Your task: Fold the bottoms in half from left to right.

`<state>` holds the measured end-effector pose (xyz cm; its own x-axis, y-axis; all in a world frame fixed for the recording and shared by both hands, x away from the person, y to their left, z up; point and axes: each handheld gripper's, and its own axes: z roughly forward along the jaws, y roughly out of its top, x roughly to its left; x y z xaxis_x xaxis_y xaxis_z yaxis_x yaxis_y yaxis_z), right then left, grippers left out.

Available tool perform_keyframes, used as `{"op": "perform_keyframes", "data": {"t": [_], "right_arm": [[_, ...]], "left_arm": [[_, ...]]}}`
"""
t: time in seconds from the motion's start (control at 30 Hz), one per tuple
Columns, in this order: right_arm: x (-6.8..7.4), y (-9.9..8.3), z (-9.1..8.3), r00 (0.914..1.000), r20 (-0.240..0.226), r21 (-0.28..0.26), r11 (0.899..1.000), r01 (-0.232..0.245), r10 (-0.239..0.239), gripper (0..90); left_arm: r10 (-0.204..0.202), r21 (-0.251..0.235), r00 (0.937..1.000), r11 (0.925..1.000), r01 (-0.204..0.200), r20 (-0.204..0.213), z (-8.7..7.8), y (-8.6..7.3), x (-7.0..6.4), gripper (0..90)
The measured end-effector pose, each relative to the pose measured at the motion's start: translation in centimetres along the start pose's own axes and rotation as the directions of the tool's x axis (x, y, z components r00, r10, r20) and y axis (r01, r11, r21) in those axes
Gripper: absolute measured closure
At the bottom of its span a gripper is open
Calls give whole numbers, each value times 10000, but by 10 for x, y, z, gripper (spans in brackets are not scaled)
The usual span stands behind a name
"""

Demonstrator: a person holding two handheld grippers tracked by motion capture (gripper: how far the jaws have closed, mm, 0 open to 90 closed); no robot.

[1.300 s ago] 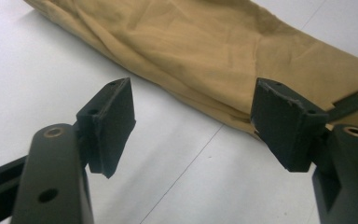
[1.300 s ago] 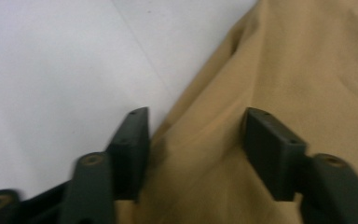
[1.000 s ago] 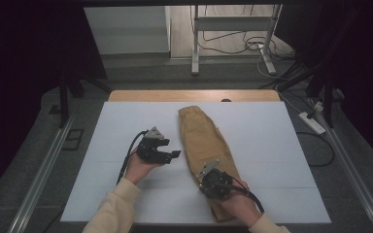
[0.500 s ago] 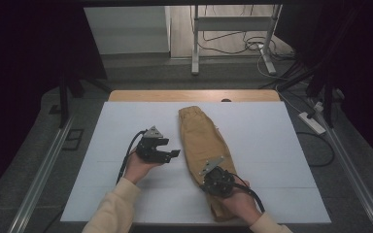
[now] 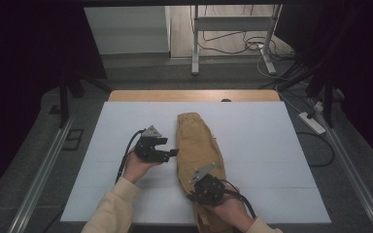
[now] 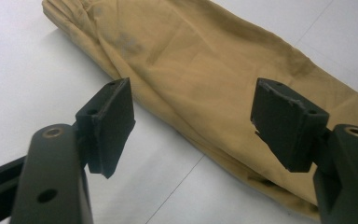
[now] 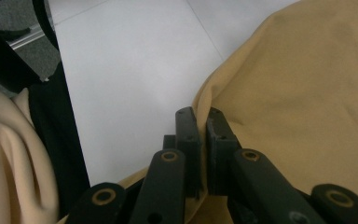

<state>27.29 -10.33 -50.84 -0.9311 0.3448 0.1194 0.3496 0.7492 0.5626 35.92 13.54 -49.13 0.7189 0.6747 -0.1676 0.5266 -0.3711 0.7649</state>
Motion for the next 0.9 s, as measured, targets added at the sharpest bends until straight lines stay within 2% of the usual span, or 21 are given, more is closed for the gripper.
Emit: {"op": "perform_keyframes", "data": {"t": [0.2,0.9], "right_arm": [[0,0,1,9994,-307,-153,9998,-156,152,856],[28,8,15,9933,-1064,-127,9990,437,-448,855]], "left_arm": [[-32,3,10000,10000,32,-4,0,0,1,297],[-22,-11,10000,10000,22,38,-1,0,3,297]]}}
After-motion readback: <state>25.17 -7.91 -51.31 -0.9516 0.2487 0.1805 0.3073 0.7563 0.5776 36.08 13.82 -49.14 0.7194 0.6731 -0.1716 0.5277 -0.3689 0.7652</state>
